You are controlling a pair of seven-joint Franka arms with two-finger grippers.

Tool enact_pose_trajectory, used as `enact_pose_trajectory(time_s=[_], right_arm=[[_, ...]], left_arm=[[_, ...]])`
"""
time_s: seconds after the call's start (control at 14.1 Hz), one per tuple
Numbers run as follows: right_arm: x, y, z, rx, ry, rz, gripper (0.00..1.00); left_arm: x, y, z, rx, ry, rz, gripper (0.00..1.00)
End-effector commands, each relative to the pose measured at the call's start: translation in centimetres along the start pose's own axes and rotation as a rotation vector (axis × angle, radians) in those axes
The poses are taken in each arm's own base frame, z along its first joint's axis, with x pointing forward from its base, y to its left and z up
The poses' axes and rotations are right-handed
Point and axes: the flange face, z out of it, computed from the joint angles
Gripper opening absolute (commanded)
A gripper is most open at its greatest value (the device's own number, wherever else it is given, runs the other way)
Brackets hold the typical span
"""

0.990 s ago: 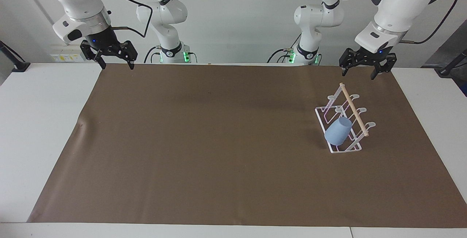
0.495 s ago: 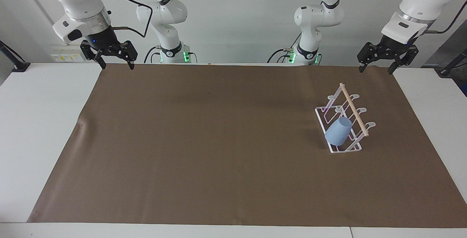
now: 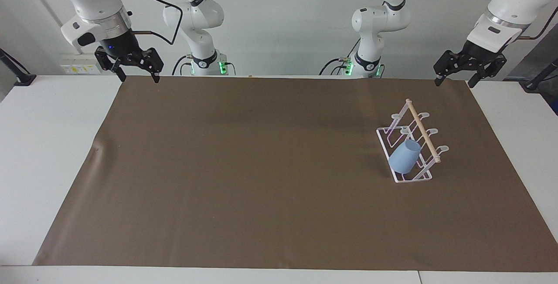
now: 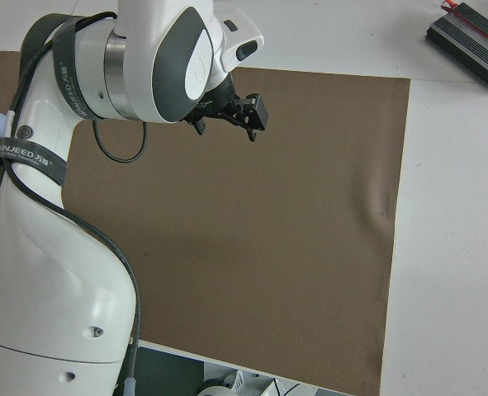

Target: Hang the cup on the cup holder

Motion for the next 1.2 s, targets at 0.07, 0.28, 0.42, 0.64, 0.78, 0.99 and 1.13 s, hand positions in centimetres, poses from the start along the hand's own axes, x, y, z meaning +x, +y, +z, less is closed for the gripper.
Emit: enact_pose_trajectory(time_s=[0.07, 0.28, 0.42, 0.64, 0.78, 0.99, 1.13], right_arm=[[-0.5, 0.0, -0.3, 0.017, 0.003, 0.011, 1.00], [-0.6, 0.0, -0.4, 0.017, 0.005, 0.011, 1.00], [-0.5, -0.1, -0.4, 0.016, 0.006, 0.010, 1.00], [-0.6, -0.1, -0.4, 0.016, 0.007, 0.007, 1.00], [-0.6, 0.0, -0.4, 0.017, 0.006, 0.008, 1.00], [-0.6, 0.0, -0.3, 0.017, 0.005, 0.008, 1.00], [-0.6, 0.0, -0.3, 0.017, 0.005, 0.008, 1.00]], left_arm=[[-0.2, 0.1, -0.1, -0.005, -0.019, -0.005, 1.00], [-0.2, -0.4, -0.8, -0.001, -0.003, -0.010, 1.00], [-0.2, 0.5, -1.1, 0.003, -0.004, 0.008, 1.00], [-0.6, 2.0, -1.9, 0.003, 0.011, 0.035, 1.00], [-0.7, 2.5, -2.2, 0.003, 0.020, 0.044, 1.00], [-0.7, 2.6, -2.2, 0.004, 0.025, 0.046, 1.00], [-1.0, 3.4, -2.4, 0.006, 0.026, 0.054, 1.00]])
